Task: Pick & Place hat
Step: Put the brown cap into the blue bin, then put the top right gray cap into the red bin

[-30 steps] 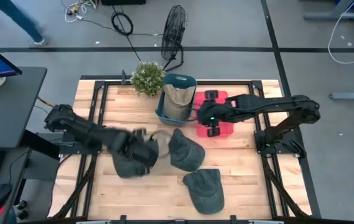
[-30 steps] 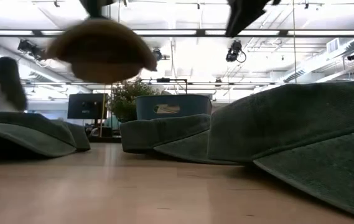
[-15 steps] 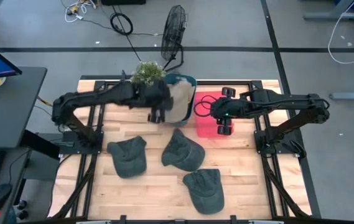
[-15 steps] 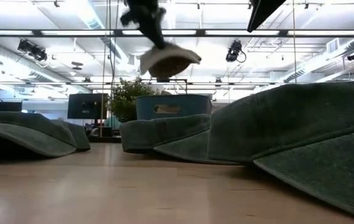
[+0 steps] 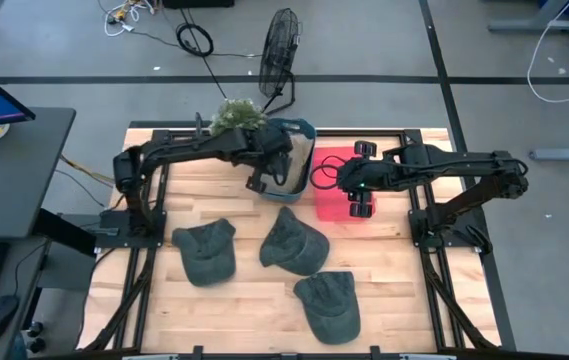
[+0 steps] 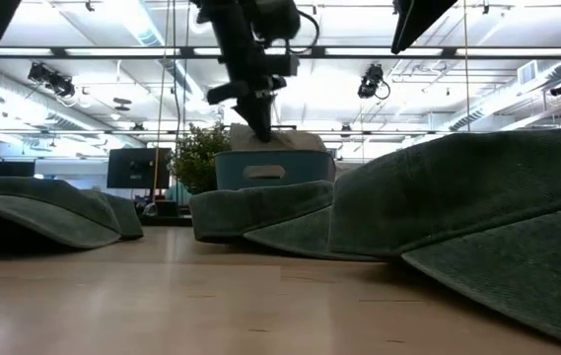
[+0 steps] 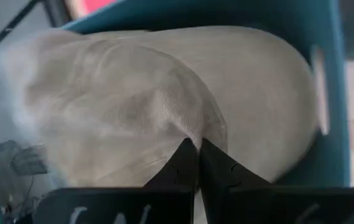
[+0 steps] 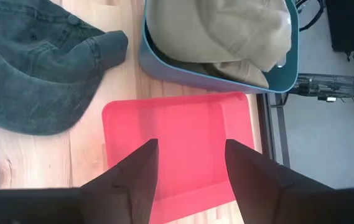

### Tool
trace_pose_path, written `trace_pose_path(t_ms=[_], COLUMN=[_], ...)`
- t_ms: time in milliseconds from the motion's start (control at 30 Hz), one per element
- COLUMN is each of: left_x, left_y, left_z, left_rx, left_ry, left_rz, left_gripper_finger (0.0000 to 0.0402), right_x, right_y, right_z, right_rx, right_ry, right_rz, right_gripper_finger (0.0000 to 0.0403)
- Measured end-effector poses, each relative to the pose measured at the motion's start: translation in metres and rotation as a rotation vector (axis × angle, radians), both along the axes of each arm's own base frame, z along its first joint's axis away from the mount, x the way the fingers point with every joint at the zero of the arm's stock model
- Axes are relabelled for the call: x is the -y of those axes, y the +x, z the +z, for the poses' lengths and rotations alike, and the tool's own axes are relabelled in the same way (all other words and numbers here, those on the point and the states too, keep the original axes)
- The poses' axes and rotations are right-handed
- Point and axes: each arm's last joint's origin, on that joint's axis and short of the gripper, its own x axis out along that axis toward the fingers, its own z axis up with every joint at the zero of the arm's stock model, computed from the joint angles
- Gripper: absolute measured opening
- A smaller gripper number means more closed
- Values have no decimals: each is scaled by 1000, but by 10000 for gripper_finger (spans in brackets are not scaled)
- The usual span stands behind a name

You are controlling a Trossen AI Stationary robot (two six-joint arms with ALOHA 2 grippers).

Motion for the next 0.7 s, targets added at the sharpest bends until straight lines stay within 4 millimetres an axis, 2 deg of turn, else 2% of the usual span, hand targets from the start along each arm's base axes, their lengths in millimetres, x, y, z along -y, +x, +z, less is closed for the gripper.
trace_pose_path(t_ms=[167,333,567,700], left_x=[9,10,10,23], left_y=[12,17,15,13], left_z=[-19,-33,-32,-21], left_rx=[-53,-46,-50,-56], left_ry=[-4,-54,-67,-3], left_rz=[-38,68,105,113], left_gripper_finger=[6,31,105,151], right_x=[0,0,0,0], right_y=[0,0,0,0], right_z=[0,0,0,0], right_rx=[0,0,-8,-7], right_ry=[0,0,-10,-9], right_rz=[0,1,19,19], right_gripper_finger=[190,190,190,190])
